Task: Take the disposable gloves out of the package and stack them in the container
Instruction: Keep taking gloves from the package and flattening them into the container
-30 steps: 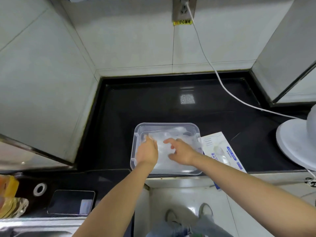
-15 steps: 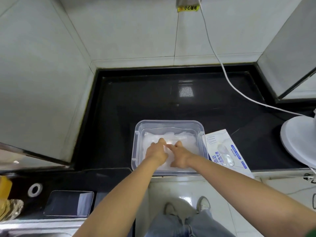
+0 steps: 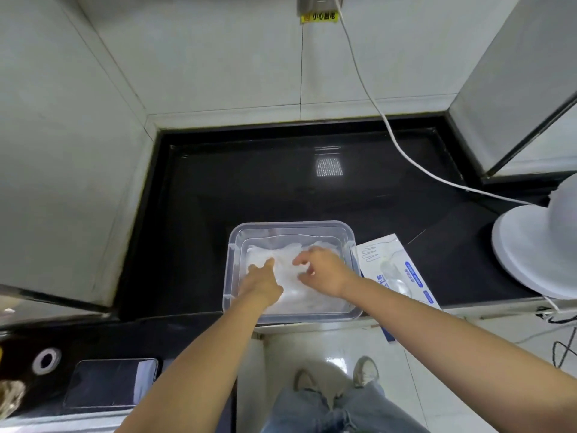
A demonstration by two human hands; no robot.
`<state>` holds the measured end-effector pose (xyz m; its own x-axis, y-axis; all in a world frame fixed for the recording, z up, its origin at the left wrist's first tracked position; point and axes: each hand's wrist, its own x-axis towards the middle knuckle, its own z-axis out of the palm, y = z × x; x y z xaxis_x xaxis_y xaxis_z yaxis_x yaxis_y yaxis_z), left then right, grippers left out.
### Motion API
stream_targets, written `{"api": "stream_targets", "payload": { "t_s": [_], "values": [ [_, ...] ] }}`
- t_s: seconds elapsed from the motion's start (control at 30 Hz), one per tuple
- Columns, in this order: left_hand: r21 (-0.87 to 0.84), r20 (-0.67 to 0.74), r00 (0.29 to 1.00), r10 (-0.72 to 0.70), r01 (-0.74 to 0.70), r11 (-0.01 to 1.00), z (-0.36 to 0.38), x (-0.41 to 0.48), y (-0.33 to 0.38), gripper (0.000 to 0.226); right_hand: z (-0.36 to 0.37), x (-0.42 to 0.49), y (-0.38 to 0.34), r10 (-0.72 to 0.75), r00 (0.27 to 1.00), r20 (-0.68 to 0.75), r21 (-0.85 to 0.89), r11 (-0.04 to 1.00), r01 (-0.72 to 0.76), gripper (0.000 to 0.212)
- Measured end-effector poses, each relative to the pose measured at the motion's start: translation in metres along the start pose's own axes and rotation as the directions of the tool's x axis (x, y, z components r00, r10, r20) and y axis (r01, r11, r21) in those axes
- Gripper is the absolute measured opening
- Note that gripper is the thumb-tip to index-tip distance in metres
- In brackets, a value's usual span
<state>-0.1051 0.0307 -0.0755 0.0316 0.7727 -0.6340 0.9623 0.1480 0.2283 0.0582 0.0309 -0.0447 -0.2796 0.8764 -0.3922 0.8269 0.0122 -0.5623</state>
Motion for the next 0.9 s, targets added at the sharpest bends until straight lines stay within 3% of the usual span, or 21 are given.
{"api": "stream_targets", "payload": {
  "t_s": [0.07, 0.17, 0.23, 0.33, 0.43, 0.53, 0.67, 0.77, 0.9],
  "values": [
    [0.075, -0.189, 0.982, 0.024, -0.01, 0.997, -0.008, -0.012, 0.013, 0.044, -0.02, -0.006, 0.001, -0.045, 0.975, -0.216, 0.183, 0.979, 0.086, 0.017],
    [0.089, -0.395, 0.916, 0.067, -0.035, 0.995, -0.018, -0.031, 0.04, 0.029, -0.051, -0.022, 0.022, 0.034, 0.901, -0.432, 0.263, 0.961, 0.089, 0.015],
    [0.071, -0.468, 0.875, 0.124, -0.103, 0.992, -0.018, -0.04, 0.059, 0.027, -0.066, -0.035, 0.048, 0.13, 0.876, -0.464, 0.24, 0.971, -0.017, 0.016],
    [0.024, -0.509, 0.838, 0.197, -0.215, 0.976, -0.019, -0.052, 0.089, 0.025, -0.074, -0.052, 0.088, 0.26, 0.915, -0.309, 0.022, 0.964, -0.266, 0.016],
    [-0.013, -0.478, 0.837, 0.267, -0.311, 0.95, -0.01, -0.064, 0.122, 0.021, -0.063, -0.069, 0.119, 0.373, 0.927, -0.046, -0.233, 0.898, -0.373, 0.035],
    [-0.07, -0.423, 0.84, 0.339, -0.404, 0.912, 0.008, -0.074, 0.148, 0.015, -0.044, -0.079, 0.134, 0.316, 0.947, -0.065, -0.349, 0.882, -0.318, 0.035],
    [-0.078, -0.349, 0.844, 0.407, -0.459, 0.885, 0.028, -0.083, 0.171, 0.016, -0.035, -0.09, 0.129, 0.273, 0.93, -0.245, -0.215, 0.92, -0.327, 0.018],
    [-0.123, -0.259, 0.881, 0.397, -0.438, 0.891, 0.044, -0.083, 0.179, 0.02, -0.03, -0.091, 0.13, 0.271, 0.914, -0.302, -0.175, 0.927, -0.333, 0.014],
    [-0.087, -0.063, 0.938, 0.34, -0.345, 0.935, 0.068, -0.079, 0.185, 0.054, -0.026, -0.088, 0.139, 0.263, 0.921, -0.287, 0.005, 0.962, -0.273, 0.01]
  ]
}}
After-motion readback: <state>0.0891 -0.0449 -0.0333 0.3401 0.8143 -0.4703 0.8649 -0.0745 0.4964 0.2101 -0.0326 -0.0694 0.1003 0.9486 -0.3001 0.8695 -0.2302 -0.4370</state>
